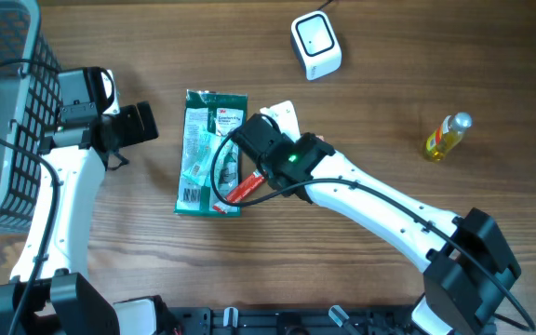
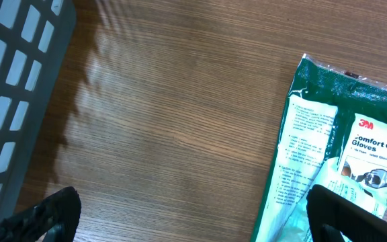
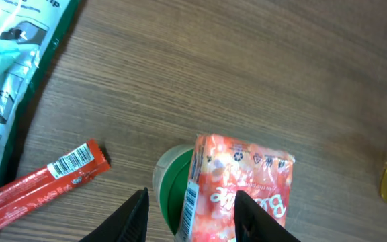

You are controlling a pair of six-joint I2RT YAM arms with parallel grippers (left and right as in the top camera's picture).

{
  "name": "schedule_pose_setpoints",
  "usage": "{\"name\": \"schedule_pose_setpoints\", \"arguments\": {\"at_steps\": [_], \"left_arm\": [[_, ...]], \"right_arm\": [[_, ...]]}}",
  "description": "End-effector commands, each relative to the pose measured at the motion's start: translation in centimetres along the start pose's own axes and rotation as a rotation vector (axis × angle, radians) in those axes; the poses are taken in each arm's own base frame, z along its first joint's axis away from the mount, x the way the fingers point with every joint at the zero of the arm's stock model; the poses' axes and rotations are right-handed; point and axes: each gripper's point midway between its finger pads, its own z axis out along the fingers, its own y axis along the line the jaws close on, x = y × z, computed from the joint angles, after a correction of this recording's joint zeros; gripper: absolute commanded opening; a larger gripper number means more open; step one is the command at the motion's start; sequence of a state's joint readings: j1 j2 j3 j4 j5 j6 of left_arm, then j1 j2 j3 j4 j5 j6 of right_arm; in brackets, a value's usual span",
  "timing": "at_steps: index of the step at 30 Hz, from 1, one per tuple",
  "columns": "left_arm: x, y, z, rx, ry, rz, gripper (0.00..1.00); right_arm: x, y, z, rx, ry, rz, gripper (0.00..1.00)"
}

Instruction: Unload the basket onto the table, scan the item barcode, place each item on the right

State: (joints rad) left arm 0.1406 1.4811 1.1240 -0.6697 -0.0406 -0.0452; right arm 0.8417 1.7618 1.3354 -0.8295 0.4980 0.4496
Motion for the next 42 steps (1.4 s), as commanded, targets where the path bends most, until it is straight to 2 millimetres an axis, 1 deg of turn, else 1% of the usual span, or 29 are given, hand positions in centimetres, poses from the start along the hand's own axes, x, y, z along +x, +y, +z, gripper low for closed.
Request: {"name": "schedule_pose_setpoints", "arguments": {"at_steps": [1,3,7,9,15,28,42], "left_arm": [[-0.2,0.3,0.0,-0.011,-0.004,0.012,1.00],[-0.2,0.3,0.0,-0.011,-0.004,0.012,1.00],[-0.2,0.3,0.0,-0.011,-0.004,0.012,1.00],[-0.2,0.3,0.0,-0.011,-0.004,0.012,1.00],[-0.2,0.3,0.0,-0.011,-0.004,0.012,1.00],[-0.2,0.3,0.0,-0.011,-0.004,0.012,1.00],[-0.2,0.3,0.0,-0.011,-0.004,0.012,1.00]], "right_arm": [[1.2,-0.1,1.0,0.015,0.040,0.005,0.41],[1.3,-0.1,1.0,0.018,0.044,0.002,0.41],[1.6,-0.2,1.0,0.021,0.052,-0.002,0.34],[1.7,-0.3,1.0,0.024,0.058,-0.006,0.32],[2.1,-0.5,1.0,0.032,0.075,-0.015,0.31],[2.1,-0.5,1.0,0.032,0.075,-0.016,0.27],[2.3,-0.6,1.0,0.035,0.079,-0.019,0.28]]}}
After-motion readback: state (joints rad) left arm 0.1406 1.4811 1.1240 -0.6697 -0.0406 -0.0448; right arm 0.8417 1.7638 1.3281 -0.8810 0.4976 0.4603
